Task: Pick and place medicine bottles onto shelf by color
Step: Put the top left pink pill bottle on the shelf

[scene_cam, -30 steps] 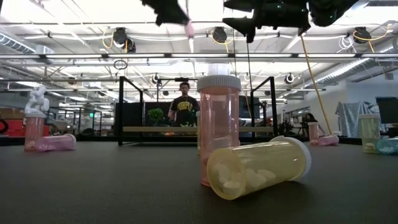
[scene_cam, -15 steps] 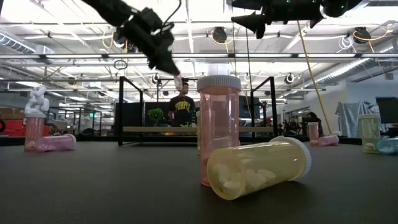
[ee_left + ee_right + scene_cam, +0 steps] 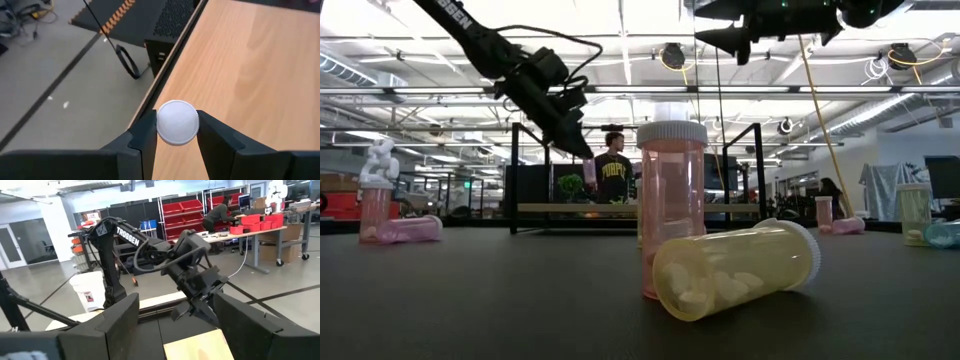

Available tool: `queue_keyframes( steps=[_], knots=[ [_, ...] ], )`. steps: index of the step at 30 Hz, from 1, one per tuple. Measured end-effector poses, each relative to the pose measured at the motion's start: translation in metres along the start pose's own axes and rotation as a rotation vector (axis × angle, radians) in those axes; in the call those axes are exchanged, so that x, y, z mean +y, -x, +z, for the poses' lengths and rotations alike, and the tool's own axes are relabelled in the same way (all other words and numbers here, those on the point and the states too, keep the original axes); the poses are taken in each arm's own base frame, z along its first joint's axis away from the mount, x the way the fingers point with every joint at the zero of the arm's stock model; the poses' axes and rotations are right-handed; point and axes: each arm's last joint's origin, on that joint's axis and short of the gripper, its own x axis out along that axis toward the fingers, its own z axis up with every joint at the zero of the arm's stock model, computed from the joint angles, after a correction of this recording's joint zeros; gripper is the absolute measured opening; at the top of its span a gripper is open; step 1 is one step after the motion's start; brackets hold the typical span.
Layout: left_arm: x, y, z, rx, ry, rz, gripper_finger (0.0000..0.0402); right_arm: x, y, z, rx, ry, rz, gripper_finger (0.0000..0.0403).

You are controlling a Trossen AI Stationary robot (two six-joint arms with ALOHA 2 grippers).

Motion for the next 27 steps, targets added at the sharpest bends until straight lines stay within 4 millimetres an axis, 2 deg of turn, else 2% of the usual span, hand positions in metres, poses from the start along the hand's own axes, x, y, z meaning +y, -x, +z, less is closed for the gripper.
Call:
queue_keyframes(
  steps=[10, 17, 21, 27],
  knots=[
    [0.0, -0.002, -0.004, 0.031, -0.103, 0.026, 0.0127, -0.002, 0.001, 0.0, -0.005, -0.001, -0.027, 0.0251],
    [0.005, 0.009, 0.021, 0.051, -0.157, 0.038, 0.0127, -0.002, 0.001, 0.0, -0.005, 0.003, -0.026, 0.0251],
    [0.006, 0.012, 0.026, 0.062, -0.201, 0.035, 0.0127, -0.002, 0.001, 0.0, -0.005, 0.022, -0.026, 0.0251],
    [0.008, -0.012, 0.022, 0.182, -0.195, -0.025, 0.0127, -0.002, 0.001, 0.0, -0.005, 0.053, -0.026, 0.0251]
  ],
)
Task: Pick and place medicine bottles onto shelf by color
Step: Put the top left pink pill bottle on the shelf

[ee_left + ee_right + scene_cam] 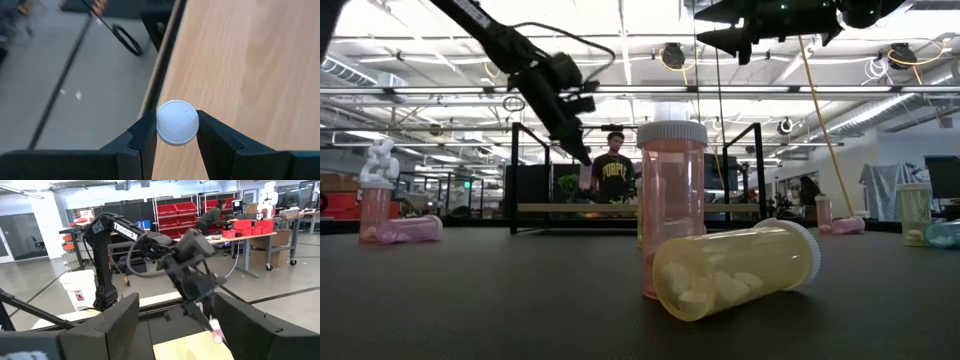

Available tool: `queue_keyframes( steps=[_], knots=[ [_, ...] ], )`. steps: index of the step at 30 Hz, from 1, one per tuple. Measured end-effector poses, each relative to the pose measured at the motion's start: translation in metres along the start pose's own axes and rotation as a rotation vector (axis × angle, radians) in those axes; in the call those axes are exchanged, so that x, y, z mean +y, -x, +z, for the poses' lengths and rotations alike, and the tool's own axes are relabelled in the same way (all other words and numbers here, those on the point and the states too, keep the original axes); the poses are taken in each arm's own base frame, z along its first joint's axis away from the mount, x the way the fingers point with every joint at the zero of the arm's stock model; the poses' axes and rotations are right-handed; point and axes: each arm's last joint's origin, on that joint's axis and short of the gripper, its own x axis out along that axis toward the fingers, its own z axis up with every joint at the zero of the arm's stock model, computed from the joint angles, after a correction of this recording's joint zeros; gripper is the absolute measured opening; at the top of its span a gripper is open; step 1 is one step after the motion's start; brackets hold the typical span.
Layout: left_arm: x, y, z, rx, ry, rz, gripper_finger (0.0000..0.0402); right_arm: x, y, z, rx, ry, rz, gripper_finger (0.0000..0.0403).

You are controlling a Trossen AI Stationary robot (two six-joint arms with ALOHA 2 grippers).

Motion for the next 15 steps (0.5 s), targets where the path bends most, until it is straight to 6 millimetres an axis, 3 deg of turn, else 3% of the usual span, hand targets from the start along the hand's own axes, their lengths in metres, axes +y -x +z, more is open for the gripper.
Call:
queue_keyframes(
  steps=[9, 15],
  knots=[
    [0.009, -0.023, 0.028, 0.08, -0.063, -0.046, 0.0127, 0.0, 0.0, -0.001, 0.011, -0.003, 0.002, 0.0251],
    [0.011, -0.031, 0.019, 0.145, -0.15, -0.073, 0.0127, -0.001, 0.001, -0.01, 0.032, -0.012, -0.001, 0.0251]
  ],
)
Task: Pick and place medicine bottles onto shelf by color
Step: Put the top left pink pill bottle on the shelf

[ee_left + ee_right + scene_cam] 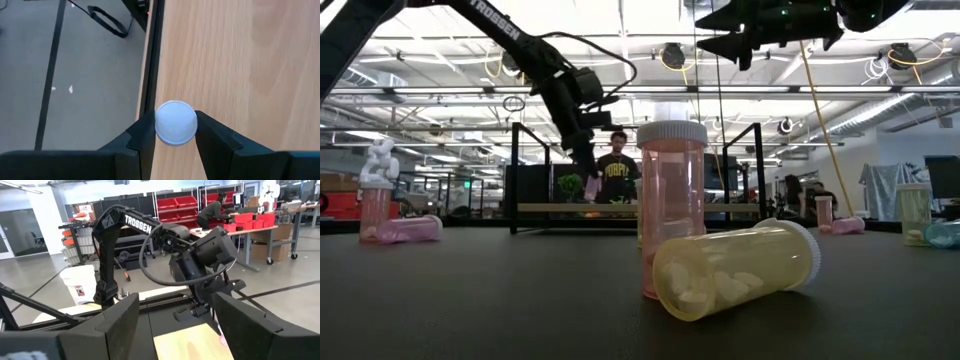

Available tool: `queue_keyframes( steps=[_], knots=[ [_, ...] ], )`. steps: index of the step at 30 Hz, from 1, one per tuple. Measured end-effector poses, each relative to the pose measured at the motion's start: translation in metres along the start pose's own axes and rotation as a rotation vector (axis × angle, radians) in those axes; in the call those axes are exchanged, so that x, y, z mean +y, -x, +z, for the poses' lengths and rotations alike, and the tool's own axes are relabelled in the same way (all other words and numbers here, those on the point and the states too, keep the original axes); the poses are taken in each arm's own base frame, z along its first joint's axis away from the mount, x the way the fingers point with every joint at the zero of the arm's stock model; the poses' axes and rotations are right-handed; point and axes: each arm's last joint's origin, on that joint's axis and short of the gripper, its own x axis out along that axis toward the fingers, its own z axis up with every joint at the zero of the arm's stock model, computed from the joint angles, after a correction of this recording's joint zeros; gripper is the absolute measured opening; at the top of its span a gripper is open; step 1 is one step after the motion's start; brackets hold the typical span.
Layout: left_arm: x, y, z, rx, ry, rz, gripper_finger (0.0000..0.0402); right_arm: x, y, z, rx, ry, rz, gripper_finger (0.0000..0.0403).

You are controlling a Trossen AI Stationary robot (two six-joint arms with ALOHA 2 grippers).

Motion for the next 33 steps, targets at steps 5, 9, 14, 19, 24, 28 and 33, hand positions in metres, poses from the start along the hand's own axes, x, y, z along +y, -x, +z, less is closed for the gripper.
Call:
queue_keyframes(
  steps=[5, 9, 14, 19, 24, 28, 33],
  knots=[
    [-0.001, 0.0, -0.003, 0.026, 0.004, -0.02, 0.0127, -0.001, 0.001, -0.008, 0.012, -0.007, -0.003, 0.0251],
    [-0.001, 0.0, -0.006, 0.044, 0.006, -0.033, 0.0127, -0.003, 0.002, -0.011, 0.013, -0.009, -0.011, 0.0251],
    [0.001, -0.002, -0.014, 0.06, 0.041, -0.036, 0.0127, -0.006, 0.003, -0.007, -0.013, 0.002, -0.022, 0.0251],
    [0.001, -0.005, -0.017, 0.059, 0.072, -0.032, 0.0127, -0.008, 0.007, -0.001, -0.053, 0.019, -0.031, 0.0251],
    [0.001, -0.005, -0.016, 0.052, 0.117, -0.025, 0.0127, -0.008, 0.011, 0.001, -0.064, 0.025, -0.039, 0.0251],
    [0.003, -0.005, -0.015, 0.04, 0.151, -0.013, 0.0127, -0.008, 0.011, 0.002, -0.067, 0.023, -0.038, 0.0251],
    [0.002, -0.005, -0.013, 0.032, 0.153, -0.009, 0.0127, -0.008, 0.011, 0.002, -0.065, 0.017, -0.038, 0.0251]
  ],
)
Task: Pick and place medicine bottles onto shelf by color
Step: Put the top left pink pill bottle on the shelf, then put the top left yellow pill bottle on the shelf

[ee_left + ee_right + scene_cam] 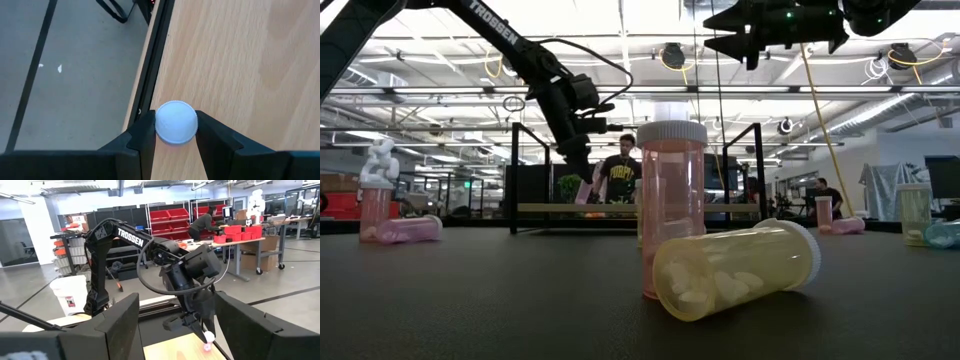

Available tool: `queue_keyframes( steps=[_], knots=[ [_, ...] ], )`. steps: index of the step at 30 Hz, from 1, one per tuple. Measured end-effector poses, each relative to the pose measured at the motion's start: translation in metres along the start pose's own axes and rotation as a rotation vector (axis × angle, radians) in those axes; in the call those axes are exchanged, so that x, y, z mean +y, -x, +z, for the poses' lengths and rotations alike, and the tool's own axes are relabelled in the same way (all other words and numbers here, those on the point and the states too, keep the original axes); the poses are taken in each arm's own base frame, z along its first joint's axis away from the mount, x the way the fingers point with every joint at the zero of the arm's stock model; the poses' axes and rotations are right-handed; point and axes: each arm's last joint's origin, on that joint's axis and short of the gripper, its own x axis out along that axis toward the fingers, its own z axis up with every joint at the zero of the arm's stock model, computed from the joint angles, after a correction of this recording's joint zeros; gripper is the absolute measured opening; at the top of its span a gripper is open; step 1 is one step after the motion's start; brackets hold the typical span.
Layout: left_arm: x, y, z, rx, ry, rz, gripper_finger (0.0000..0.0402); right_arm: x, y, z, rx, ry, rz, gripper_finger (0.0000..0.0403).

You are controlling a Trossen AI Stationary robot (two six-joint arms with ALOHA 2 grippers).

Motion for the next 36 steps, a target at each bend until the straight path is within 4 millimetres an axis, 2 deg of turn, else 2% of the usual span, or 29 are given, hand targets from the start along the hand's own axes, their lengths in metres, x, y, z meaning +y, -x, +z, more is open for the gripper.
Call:
queue_keyframes(
  steps=[13, 27, 31, 36],
  knots=[
    [0.0, 0.0, 0.0, 0.001, 0.044, 0.0, 0.0132, 0.0, 0.0, 0.0, 0.001, -0.005, 0.0, 0.0251],
    [0.0, 0.002, -0.001, 0.016, 0.055, 0.01, 0.0211, 0.0, 0.0, 0.0, 0.001, -0.005, 0.0, 0.0251],
    [0.001, 0.023, 0.003, 0.002, 0.031, 0.079, 0.0224, 0.0, 0.0, 0.0, 0.001, -0.036, 0.0, 0.0251],
    [-0.006, 0.069, 0.009, -0.068, 0.051, 0.129, 0.0243, 0.0, 0.0, 0.0, 0.003, -0.081, 0.009, 0.0251]
  ],
)
